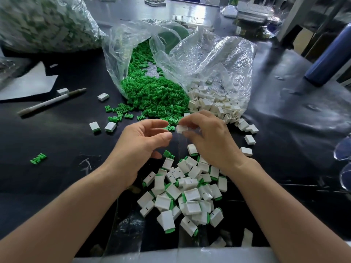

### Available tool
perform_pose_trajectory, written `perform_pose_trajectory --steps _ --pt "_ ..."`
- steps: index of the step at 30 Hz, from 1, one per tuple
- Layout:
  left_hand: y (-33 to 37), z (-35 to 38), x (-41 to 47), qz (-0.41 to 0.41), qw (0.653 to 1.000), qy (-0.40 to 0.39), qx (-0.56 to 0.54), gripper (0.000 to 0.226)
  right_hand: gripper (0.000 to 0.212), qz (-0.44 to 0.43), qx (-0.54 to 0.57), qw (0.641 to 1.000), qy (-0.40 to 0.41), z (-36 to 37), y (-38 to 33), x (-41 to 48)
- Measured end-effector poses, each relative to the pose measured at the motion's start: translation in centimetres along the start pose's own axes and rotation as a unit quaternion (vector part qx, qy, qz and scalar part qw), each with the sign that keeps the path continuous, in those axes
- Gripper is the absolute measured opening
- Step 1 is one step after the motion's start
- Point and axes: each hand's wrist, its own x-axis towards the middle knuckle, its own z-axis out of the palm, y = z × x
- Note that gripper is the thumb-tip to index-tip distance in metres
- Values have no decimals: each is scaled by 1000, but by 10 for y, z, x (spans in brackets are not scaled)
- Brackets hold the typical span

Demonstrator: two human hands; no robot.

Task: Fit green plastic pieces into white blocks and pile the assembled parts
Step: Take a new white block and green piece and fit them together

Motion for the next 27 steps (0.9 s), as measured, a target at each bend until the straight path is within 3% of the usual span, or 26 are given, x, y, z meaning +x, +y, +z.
perform_pose_trajectory --steps 5,10,14,19,21,23,27 --pt "-1 0 -2 0 999 -36 -27 17 23 -77 24 996 -29 8 -11 -7" --pt "0 -4 2 14 998 23 -61 12 32 -42 77 996 -27 9 -11 -4" --pt "2 -7 4 31 993 58 -97 16 40 -24 22 999 -16 13 -11 3" --pt "1 -5 4 27 993 45 -106 14 58 -16 -147 970 -195 26 1 10" --pt "1 -5 4 27 993 46 -106 13 58 -10 -176 958 -226 26 5 10" --pt "1 -6 5 27 993 46 -104 13 54 -12 -180 962 -205 23 7 10" --pt "1 -5 4 28 993 47 -101 12 38 -33 -176 980 -83 20 4 7"
